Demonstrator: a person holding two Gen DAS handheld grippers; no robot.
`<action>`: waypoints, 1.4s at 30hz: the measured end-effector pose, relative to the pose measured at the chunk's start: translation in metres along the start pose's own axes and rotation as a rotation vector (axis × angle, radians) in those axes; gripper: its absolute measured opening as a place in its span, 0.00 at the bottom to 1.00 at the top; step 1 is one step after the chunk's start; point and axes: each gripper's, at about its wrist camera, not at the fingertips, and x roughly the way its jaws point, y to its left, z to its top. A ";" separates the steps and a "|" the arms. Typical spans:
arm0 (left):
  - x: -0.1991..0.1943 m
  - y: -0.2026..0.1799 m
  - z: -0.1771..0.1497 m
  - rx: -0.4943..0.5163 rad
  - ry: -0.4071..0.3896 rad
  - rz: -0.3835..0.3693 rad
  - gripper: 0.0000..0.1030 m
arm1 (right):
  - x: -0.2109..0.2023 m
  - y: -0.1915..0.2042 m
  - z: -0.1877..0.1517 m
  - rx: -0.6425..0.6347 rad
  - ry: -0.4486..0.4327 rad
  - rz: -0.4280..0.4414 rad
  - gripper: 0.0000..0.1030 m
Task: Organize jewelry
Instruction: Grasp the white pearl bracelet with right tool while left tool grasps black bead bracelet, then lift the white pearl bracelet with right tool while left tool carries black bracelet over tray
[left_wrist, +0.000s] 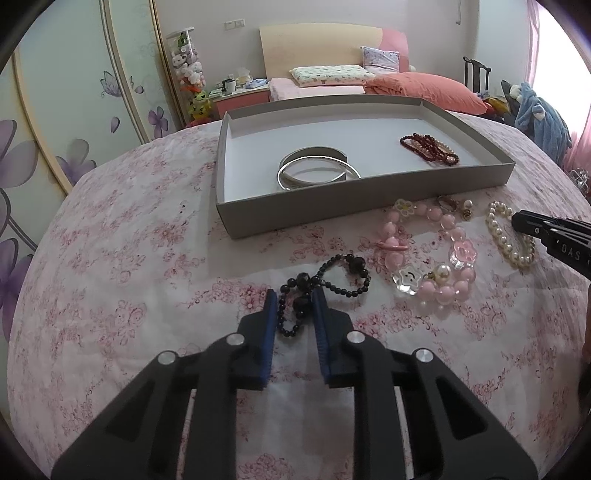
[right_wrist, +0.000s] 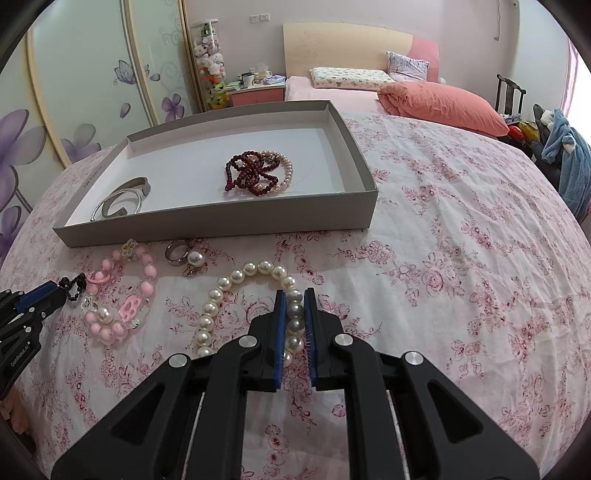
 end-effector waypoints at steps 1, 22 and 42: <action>0.000 0.001 0.000 -0.003 0.000 -0.005 0.20 | 0.000 0.000 0.000 0.002 0.000 0.003 0.11; -0.001 0.003 0.001 -0.013 -0.003 -0.006 0.11 | 0.000 -0.003 0.000 0.015 -0.004 0.033 0.10; -0.023 0.010 0.001 -0.038 -0.061 -0.002 0.11 | -0.059 0.047 0.004 -0.137 -0.202 0.020 0.10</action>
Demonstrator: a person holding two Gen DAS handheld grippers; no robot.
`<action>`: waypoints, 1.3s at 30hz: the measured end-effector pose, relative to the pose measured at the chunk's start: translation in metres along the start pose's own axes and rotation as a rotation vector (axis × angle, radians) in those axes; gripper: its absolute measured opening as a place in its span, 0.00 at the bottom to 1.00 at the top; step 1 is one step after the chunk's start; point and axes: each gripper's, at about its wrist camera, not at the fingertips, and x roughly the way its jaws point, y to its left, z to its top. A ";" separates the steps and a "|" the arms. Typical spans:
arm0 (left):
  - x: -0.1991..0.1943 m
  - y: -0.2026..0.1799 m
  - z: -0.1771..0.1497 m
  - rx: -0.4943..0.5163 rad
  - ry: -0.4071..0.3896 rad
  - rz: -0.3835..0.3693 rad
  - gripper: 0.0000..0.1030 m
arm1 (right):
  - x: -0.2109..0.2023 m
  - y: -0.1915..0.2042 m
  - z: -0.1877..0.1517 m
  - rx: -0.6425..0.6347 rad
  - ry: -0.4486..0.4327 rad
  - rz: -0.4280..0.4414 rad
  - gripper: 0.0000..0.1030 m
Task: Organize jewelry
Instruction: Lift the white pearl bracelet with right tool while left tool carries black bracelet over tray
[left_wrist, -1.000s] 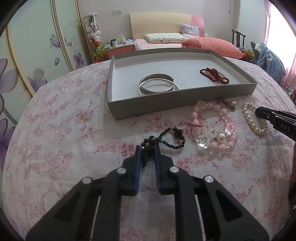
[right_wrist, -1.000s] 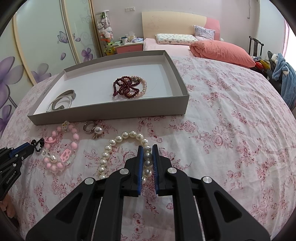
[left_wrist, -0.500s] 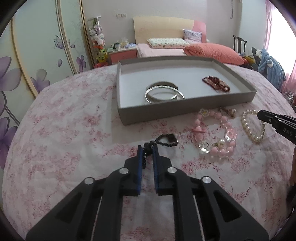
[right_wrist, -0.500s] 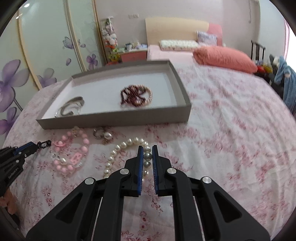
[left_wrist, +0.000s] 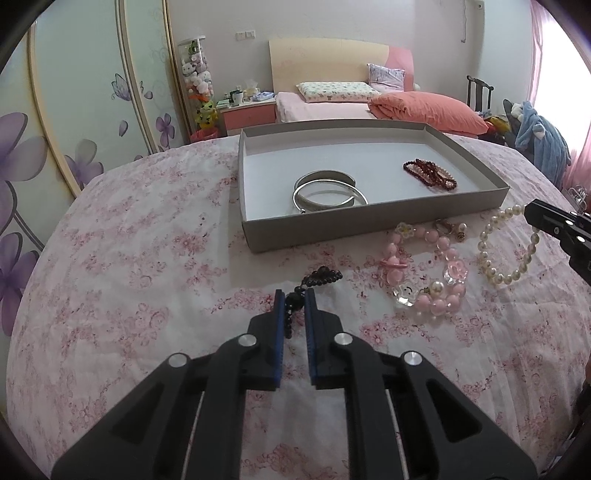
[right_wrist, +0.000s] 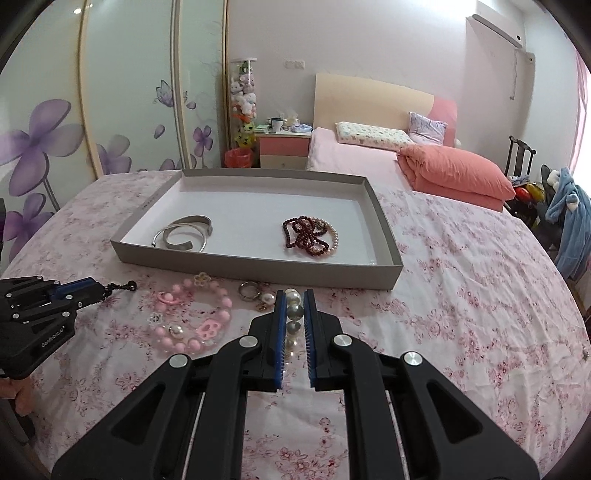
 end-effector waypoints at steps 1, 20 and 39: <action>0.000 0.000 0.000 -0.001 0.000 0.000 0.11 | -0.002 0.000 0.000 -0.001 -0.001 0.001 0.10; -0.045 0.011 0.015 -0.065 -0.128 -0.047 0.11 | -0.047 -0.015 0.019 0.082 -0.186 0.092 0.10; -0.093 -0.009 0.064 -0.100 -0.315 -0.072 0.11 | -0.057 -0.015 0.047 0.121 -0.331 0.173 0.10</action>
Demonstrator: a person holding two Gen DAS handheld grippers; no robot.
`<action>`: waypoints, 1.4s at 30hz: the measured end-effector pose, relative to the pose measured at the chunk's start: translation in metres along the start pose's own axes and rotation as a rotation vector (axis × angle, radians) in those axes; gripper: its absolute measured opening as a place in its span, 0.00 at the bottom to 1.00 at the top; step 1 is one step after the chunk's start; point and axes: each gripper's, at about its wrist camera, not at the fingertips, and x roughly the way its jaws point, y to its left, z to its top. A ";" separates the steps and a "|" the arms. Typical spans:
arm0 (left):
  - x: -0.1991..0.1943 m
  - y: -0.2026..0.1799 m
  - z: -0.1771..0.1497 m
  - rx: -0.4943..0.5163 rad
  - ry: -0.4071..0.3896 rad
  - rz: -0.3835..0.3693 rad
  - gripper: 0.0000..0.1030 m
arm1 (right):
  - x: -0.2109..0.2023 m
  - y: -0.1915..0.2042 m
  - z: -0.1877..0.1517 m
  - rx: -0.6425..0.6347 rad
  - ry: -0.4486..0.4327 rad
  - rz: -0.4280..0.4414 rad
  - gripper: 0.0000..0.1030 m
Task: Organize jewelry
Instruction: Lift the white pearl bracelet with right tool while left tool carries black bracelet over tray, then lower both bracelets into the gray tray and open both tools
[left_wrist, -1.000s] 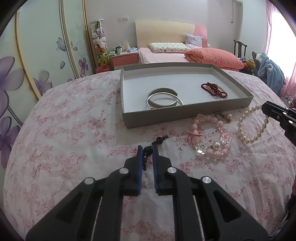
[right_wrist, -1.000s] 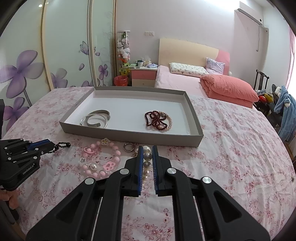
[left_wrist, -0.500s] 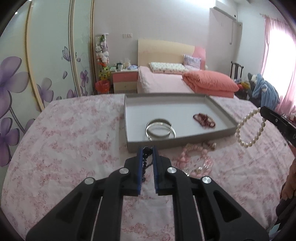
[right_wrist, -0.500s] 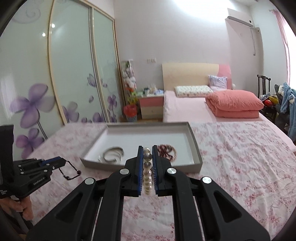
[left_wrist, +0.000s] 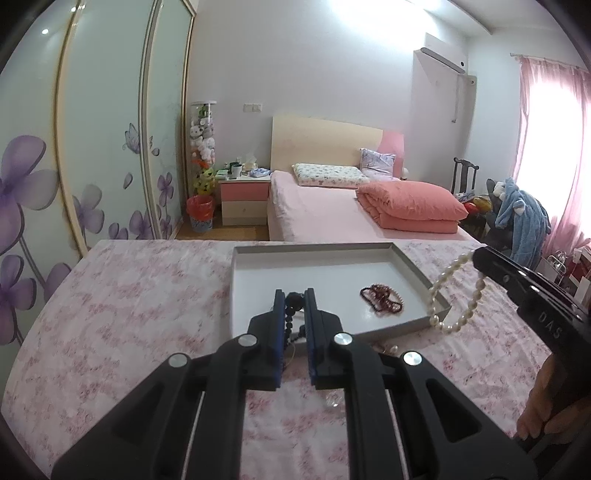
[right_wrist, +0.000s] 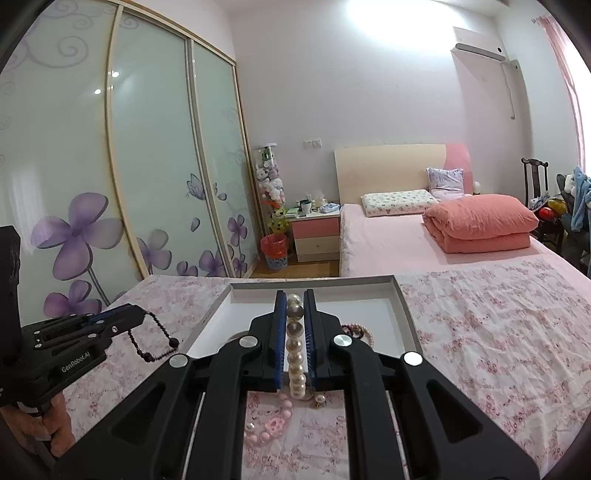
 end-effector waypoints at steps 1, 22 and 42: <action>0.002 -0.002 0.001 0.002 -0.001 -0.001 0.11 | 0.001 0.000 0.001 0.000 -0.004 0.000 0.10; 0.076 -0.006 0.028 -0.004 0.028 -0.021 0.11 | 0.055 -0.016 0.026 0.032 -0.011 -0.020 0.10; 0.155 -0.006 0.019 0.003 0.116 -0.021 0.11 | 0.134 -0.037 0.005 0.102 0.135 -0.015 0.10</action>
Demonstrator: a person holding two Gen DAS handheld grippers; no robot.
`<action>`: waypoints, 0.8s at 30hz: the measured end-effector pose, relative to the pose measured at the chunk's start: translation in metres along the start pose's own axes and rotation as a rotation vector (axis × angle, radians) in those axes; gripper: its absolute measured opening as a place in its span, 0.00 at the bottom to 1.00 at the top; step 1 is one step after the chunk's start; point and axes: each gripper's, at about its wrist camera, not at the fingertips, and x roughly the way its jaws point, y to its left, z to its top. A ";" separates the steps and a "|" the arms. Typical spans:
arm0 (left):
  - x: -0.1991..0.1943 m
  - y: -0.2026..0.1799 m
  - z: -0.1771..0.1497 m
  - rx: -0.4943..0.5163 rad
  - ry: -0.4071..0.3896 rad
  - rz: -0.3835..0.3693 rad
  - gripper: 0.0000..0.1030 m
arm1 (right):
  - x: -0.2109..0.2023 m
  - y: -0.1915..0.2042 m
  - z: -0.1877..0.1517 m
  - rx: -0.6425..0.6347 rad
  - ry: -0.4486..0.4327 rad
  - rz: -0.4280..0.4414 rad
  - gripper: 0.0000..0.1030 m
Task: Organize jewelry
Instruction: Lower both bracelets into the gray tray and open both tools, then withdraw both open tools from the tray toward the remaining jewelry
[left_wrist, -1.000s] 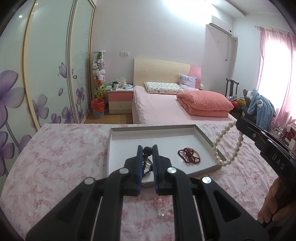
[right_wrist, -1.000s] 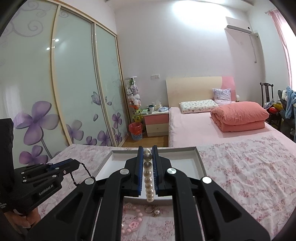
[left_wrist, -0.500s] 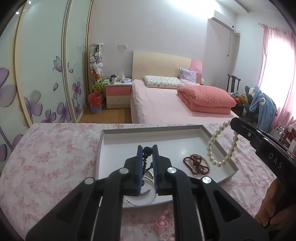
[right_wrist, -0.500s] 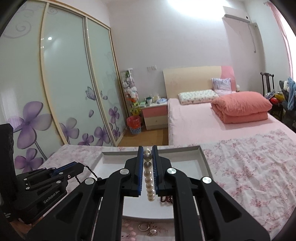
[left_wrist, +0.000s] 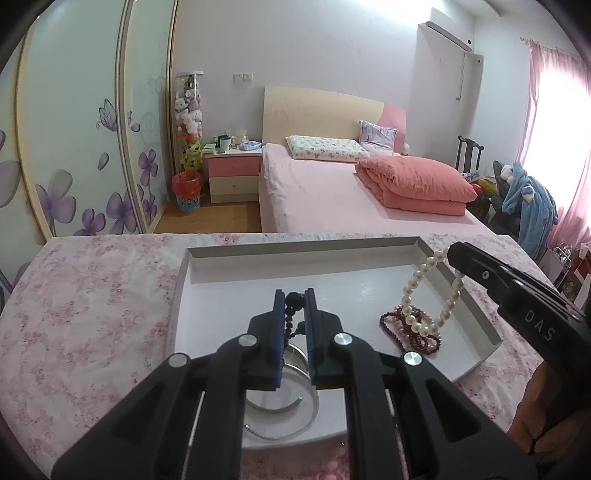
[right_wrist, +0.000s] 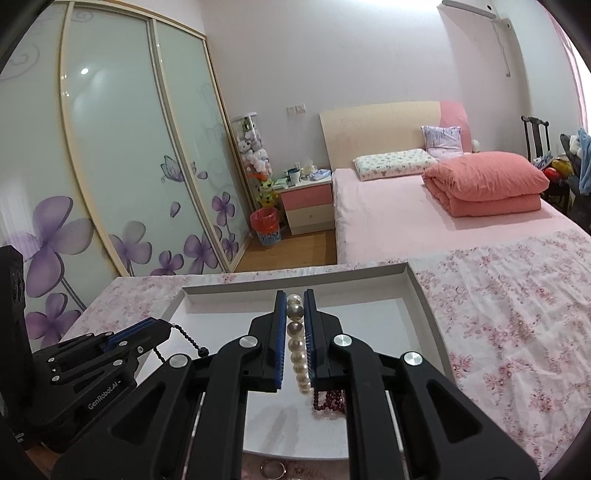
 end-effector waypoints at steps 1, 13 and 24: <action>0.003 0.000 0.000 -0.001 0.003 0.001 0.11 | 0.003 -0.001 -0.001 0.004 0.007 0.001 0.10; 0.018 0.010 -0.003 -0.052 0.030 -0.001 0.29 | 0.010 -0.011 -0.003 0.040 0.030 -0.017 0.42; -0.008 0.032 -0.011 -0.110 0.039 0.032 0.29 | -0.016 -0.014 -0.014 0.022 0.039 -0.018 0.39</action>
